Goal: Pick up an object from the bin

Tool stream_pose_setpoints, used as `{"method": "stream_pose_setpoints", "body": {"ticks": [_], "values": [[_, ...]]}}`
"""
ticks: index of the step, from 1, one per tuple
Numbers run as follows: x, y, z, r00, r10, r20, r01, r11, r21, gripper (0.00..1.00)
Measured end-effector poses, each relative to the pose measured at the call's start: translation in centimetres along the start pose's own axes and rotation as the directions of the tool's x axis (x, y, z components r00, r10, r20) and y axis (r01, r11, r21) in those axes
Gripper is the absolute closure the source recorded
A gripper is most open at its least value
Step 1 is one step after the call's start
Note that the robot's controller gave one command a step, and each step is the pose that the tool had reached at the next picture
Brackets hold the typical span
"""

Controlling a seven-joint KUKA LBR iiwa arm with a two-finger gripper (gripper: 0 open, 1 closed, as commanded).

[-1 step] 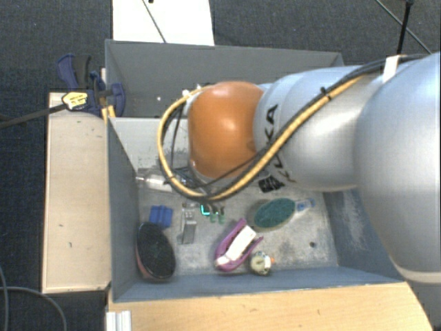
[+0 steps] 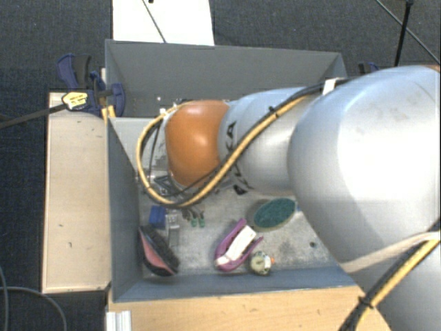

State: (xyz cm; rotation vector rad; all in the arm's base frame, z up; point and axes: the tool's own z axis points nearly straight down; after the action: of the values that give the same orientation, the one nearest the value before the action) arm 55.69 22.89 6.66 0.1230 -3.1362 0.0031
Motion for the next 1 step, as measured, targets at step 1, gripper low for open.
{"method": "stream_pose_setpoints", "body": {"ticks": [1], "values": [[-0.02, 0.04, -0.45, 1.000, 0.008, 0.003, -0.008, 1.000, -0.003, 1.00]]}}
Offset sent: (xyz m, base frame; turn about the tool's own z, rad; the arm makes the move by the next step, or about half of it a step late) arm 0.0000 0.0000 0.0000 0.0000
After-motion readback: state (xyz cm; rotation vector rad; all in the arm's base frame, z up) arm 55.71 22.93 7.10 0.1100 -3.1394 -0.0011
